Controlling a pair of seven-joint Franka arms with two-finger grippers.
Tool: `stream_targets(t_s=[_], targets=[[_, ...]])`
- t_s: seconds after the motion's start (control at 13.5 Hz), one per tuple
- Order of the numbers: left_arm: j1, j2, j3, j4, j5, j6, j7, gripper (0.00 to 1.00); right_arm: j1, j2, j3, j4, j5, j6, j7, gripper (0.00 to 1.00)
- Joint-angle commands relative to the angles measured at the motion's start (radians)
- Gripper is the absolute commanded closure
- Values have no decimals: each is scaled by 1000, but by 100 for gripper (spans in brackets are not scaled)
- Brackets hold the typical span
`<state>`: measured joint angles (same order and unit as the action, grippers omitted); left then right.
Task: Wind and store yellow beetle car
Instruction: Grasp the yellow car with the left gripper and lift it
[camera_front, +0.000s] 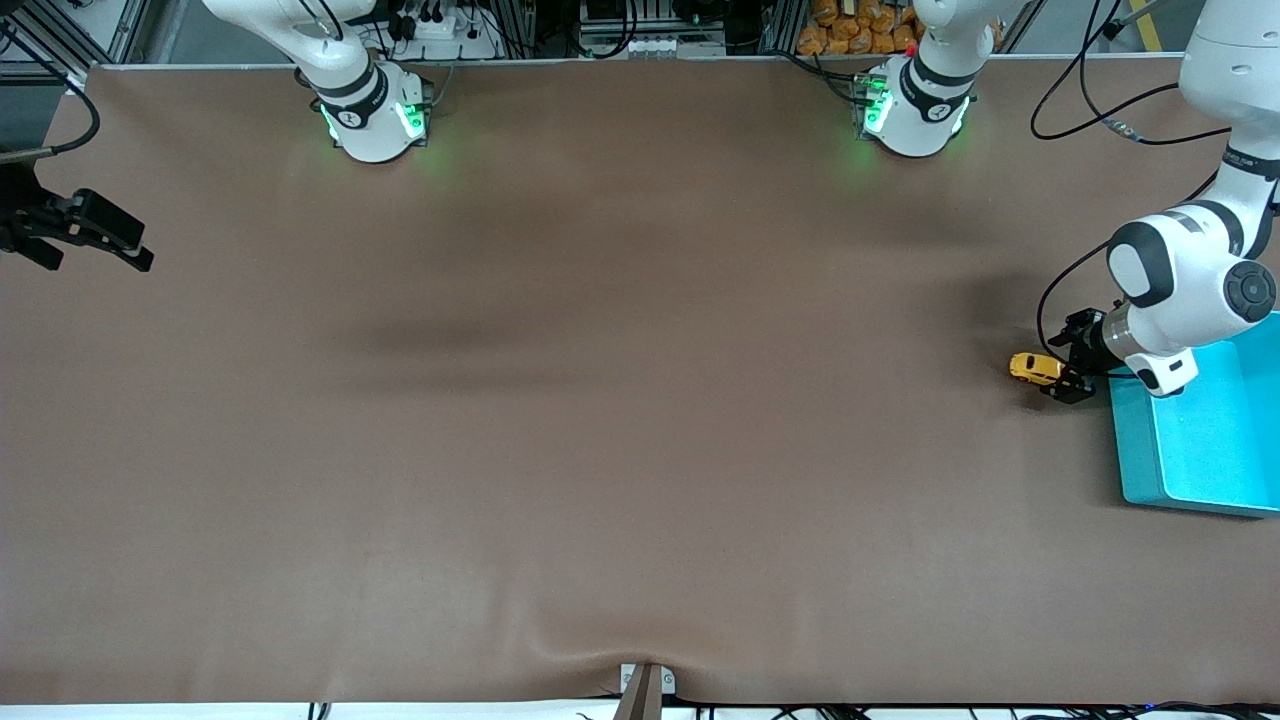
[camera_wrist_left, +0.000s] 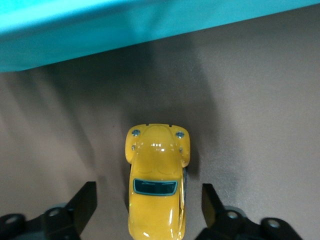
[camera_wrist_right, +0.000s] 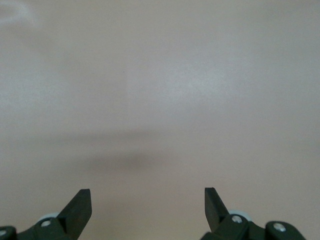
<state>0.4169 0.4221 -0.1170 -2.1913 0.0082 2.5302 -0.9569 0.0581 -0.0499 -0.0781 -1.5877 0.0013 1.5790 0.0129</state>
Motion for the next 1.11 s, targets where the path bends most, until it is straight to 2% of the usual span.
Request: stream_targets(t_s=[0.0,0.52,0.81,1.04], targets=[[2,-11,-3,-7,22,19,0,100,12,-10,-5,2,9,-5,21,0],[-59,-74,-26,33,29,3,30,100,17,-10,-5,8,9,-5,21,0],[-60,-109,-27,188,30,-226,156,100,16,-8,-5,9,9,-5,21,0],[-53,-112,-23,309,30,-341,272,100,16,-8,-5,9,9,-4,21,0]])
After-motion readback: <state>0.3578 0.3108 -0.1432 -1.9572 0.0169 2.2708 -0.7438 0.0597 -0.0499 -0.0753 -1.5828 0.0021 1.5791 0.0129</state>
